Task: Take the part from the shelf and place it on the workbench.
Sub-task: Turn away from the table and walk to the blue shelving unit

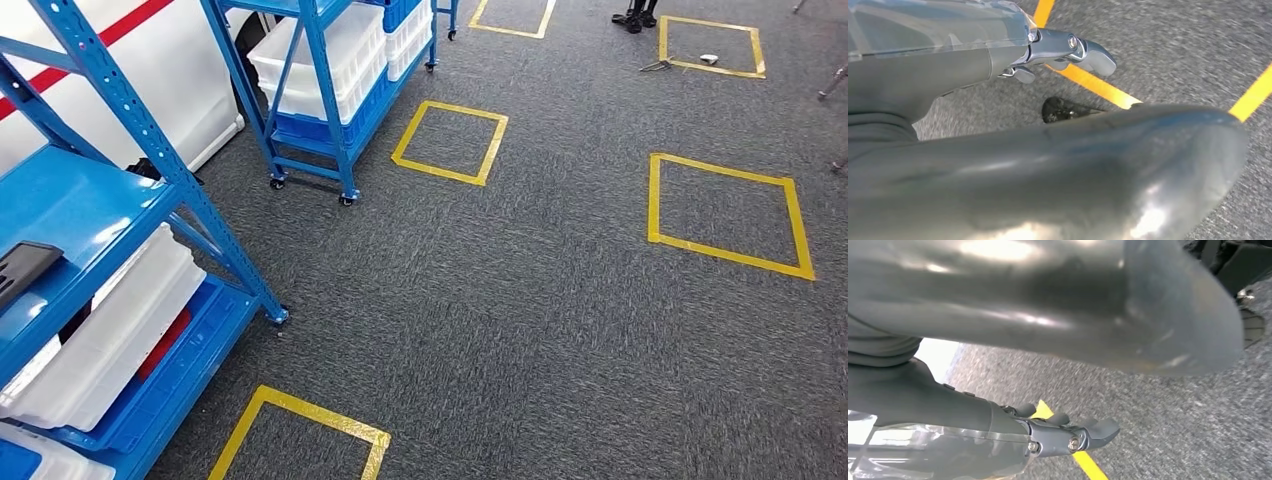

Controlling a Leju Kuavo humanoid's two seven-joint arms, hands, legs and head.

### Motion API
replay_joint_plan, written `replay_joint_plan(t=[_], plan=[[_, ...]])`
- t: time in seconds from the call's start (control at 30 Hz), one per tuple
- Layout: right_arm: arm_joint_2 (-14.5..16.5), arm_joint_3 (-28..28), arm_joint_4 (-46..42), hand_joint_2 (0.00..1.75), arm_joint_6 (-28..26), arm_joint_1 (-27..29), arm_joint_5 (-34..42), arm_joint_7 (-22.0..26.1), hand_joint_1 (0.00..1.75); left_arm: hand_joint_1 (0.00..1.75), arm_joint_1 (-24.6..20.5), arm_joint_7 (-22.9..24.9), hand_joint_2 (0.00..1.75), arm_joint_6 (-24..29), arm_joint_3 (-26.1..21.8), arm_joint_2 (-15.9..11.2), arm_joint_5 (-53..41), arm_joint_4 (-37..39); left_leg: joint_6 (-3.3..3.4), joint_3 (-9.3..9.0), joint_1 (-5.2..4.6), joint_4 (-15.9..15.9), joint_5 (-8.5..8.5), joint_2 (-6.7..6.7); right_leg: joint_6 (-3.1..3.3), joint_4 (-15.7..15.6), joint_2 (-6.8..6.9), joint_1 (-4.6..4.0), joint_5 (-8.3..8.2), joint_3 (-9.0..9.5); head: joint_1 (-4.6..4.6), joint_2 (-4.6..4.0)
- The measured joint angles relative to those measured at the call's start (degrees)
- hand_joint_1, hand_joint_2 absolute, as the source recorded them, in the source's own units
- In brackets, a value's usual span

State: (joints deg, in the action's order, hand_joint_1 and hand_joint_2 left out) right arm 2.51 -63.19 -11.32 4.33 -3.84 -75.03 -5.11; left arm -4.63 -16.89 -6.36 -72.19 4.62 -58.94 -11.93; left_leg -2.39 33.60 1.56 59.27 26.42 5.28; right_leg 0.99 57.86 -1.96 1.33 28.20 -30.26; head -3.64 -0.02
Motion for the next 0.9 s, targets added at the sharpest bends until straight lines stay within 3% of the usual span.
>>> replay_joint_plan(t=[0.07, 0.13, 0.17, 0.2, 0.23, 0.3, 0.33, 0.37, 0.43, 0.47, 0.5, 0.57, 0.6, 0.63, 0.67, 0.7, 0.73, 0.8, 0.87, 0.9], plan=[[0.0, 0.0, 0.0, 0.0, 0.0, 0.2, 0.0, 0.0, 0.0, 0.0, -0.1, 0.0, 0.0, 0.0, 0.0, 0.1, 0.0, 0.0, -0.12, 3.04, -0.17, 6.7, 3.8, -3.64, 0.69, -0.2, 1.82, -0.35, -0.04, -0.08, 0.0, 0.0], [0.0, 0.0, 0.0, 0.0, 0.0, 0.4, -0.1, 0.1, 0.0, 0.0, -0.2, -0.1, 0.0, 0.0, 0.0, 0.1, 0.1, 0.0, -0.2, 6.28, -0.18, 14.1, 6.94, -4.68, 0.94, -0.1, 3.78, -0.87, 0.03, -0.2, 0.01, 0.0], [0.0, 0.0, 0.0, 0.0, 0.0, 0.4, -0.2, 0.2, 0.0, 0.0, -0.1, -0.2, 0.0, 0.0, 0.0, 0.2, 0.1, 0.0, -0.12, 6.64, -0.2, 15.4, 7.07, -4.8, 1.01, -0.1, 4.69, -1.08, 0.07, -0.22, 0.01, 0.0], [0.0, 0.0, 0.0, 0.0, 0.0, 0.4, -0.3, 0.3, 0.0, 0.0, 0.0, -0.3, 0.0, 0.1, 0.0, 0.2, 0.2, 0.0, 0.07, 5.73, -0.25, 14.2, 6.08, -4.95, 1.06, -0.1, 5.52, -1.26, 0.1, -0.18, 0.01, 0.0], [0.0, 0.0, 0.0, 0.0, 0.0, 0.3, -0.4, 0.5, 0.0, 0.0, 0.1, -0.5, 0.0, 0.1, 0.0, 0.2, 0.3, 0.0, 0.4, 3.67, -0.39, 10.7, 4.35, -5.38, 1.09, -0.1, 6.29, -1.43, 0.15, -0.08, 0.01, 0.0], [0.1, 0.0, 0.0, 0.0, 0.1, 0.2, -0.5, 0.8, 0.0, 0.0, 0.1, -0.7, 0.0, 0.2, 0.0, 0.0, 0.4, 0.0, 1.47, -1.02, -1.02, 2.2, 1.53, -7.78, 0.99, -0.1, 7.72, -1.74, 0.29, 0.16, 0.01, 0.0], [0.2, 0.0, 0.0, 0.0, 0.1, 0.1, -0.5, 1.0, 0.0, 0.0, 0.1, -0.6, 0.0, 0.3, 0.0, -0.1, 0.5, 0.0, 1.94, -2.37, -1.34, -0.5, 0.86, -8.7, 0.79, -0.1, 8.31, -1.83, 0.35, 0.24, 0.01, 0.0], [0.2, 0.0, 0.0, 0.0, 0.1, 0.0, -0.5, 1.0, 0.0, 0.0, 0.0, -0.4, 0.0, 0.3, 0.0, -0.3, 0.5, 0.0, 2.31, -2.83, -1.62, -1.7, 0.74, -9.19, 0.56, -0.1, 8.87, -1.85, 0.4, 0.29, 0.01, 0.0], [0.3, 0.0, 0.0, 0.0, 0.0, -0.5, -0.6, 1.1, 0.0, 0.0, 0.2, 0.8, 0.0, 0.3, 0.0, -0.7, 0.5, 0.0, 2.76, -2.77, -1.65, -2.1, 0.34, -8.03, -0.01, -0.1, 9.77, -1.83, 0.43, 0.43, 0.01, 0.0], [0.3, 0.1, 0.0, 0.0, 0.0, -0.7, -0.7, 1.1, 0.0, 0.0, 0.3, 1.5, 0.0, 0.2, 0.0, -0.9, 0.5, 0.0, 3.01, -2.91, -1.51, -2.5, 0.0, -7.44, -0.31, 0.1, 9.23, -1.75, 0.72, 0.45, 0.02, 0.0], [0.3, 0.1, 0.0, 0.0, 0.1, -0.9, -0.8, 1.1, 0.0, 0.0, 0.3, 2.3, 0.0, 0.1, 0.0, -1.1, 0.3, 0.0, 3.29, -3.01, -1.3, -2.9, -0.42, -6.83, -0.61, 1.1, 7.84, -1.65, 1.59, 0.07, 0.02, 0.0], [0.3, 0.1, 0.0, 0.0, 0.1, -0.9, -0.9, 1.2, 0.0, 0.0, 0.1, 3.4, 0.0, -0.1, 0.0, -1.3, 0.1, 0.0, 3.67, -2.92, -1.05, -3.4, -1.07, -5.62, -1.1, 6.6, 3.98, -1.2, 5.03, -2.38, 0.02, 0.0], [0.4, 0.1, 0.0, 0.0, 0.2, -0.8, -1.0, 1.2, 0.0, 0.0, 0.0, 3.7, 0.0, -0.1, 0.0, -1.4, 0.1, 0.0, 3.76, -2.7, -1.02, -3.4, -1.23, -4.91, -1.26, 10.6, 2.77, -0.98, 6.96, -4.3, 0.02, 0.0], [0.4, 0.1, 0.0, 0.0, 0.2, -0.8, -1.0, 1.2, 0.0, 0.0, -0.1, 3.9, 0.0, 0.0, 0.0, -1.5, 0.1, 0.0, 3.73, -2.52, -1.02, -3.4, -1.32, -4.12, -1.44, 14.0, 2.27, -0.77, 8.13, -5.96, 0.02, 0.0], [0.5, 0.1, 0.0, 0.0, 0.2, -0.8, -1.0, 1.2, 0.0, 0.0, 0.0, 4.0, 0.0, 0.0, -0.1, -1.5, 0.0, 0.0, 3.66, -2.42, -0.99, -3.3, -1.38, -3.28, -1.63, 15.8, 2.08, -0.56, 8.18, -6.88, 0.02, 0.0], [0.5, 0.1, 0.0, 0.0, 0.2, -0.7, -1.0, 1.2, 0.0, 0.0, 0.0, 4.1, 0.0, 0.1, -0.1, -1.6, 0.0, 0.0, 3.53, -2.37, -0.93, -3.2, -1.4, -2.42, -1.82, 15.3, 1.98, -0.32, 7.03, -6.72, 0.02, 0.0], [0.5, 0.1, 0.0, 0.0, 0.2, -0.8, -1.0, 1.2, 0.0, 0.0, 0.1, 4.1, 0.0, 0.1, -0.1, -1.6, 0.0, 0.0, 3.35, -2.35, -0.83, -3.0, -1.35, -1.57, -2.01, 12.5, 1.69, -0.03, 4.95, -5.49, 0.02, 0.0], [0.5, 0.1, 0.0, 0.0, 0.3, -0.7, -1.0, 1.2, 0.0, 0.0, 0.0, 4.2, 0.0, 0.1, -0.1, -1.6, 0.0, 0.0, 2.72, -2.11, -0.69, -2.2, -1.07, -0.01, -2.29, 4.8, -0.43, 0.47, 1.27, -1.99, 0.02, 0.0], [0.7, 0.1, 0.1, 0.0, 0.3, -0.8, -1.0, 1.3, 0.0, 0.0, 0.0, 4.2, 0.0, 0.1, -0.1, -1.7, 0.0, 0.0, 1.85, -1.57, -0.66, -1.7, -0.97, 1.26, -2.0, 1.0, -1.9, 0.5, 0.26, -0.42, 0.02, 0.0], [0.7, 0.1, 0.1, 0.0, 0.3, -0.9, -1.0, 1.3, 0.0, 0.0, 0.0, 4.2, 0.0, 0.1, -0.1, -1.7, 0.0, 0.0, 1.4, -1.31, -0.63, -1.6, -1.06, 1.8, -1.66, 1.0, -1.7, 0.25, 0.37, -0.43, 0.02, 0.0]])
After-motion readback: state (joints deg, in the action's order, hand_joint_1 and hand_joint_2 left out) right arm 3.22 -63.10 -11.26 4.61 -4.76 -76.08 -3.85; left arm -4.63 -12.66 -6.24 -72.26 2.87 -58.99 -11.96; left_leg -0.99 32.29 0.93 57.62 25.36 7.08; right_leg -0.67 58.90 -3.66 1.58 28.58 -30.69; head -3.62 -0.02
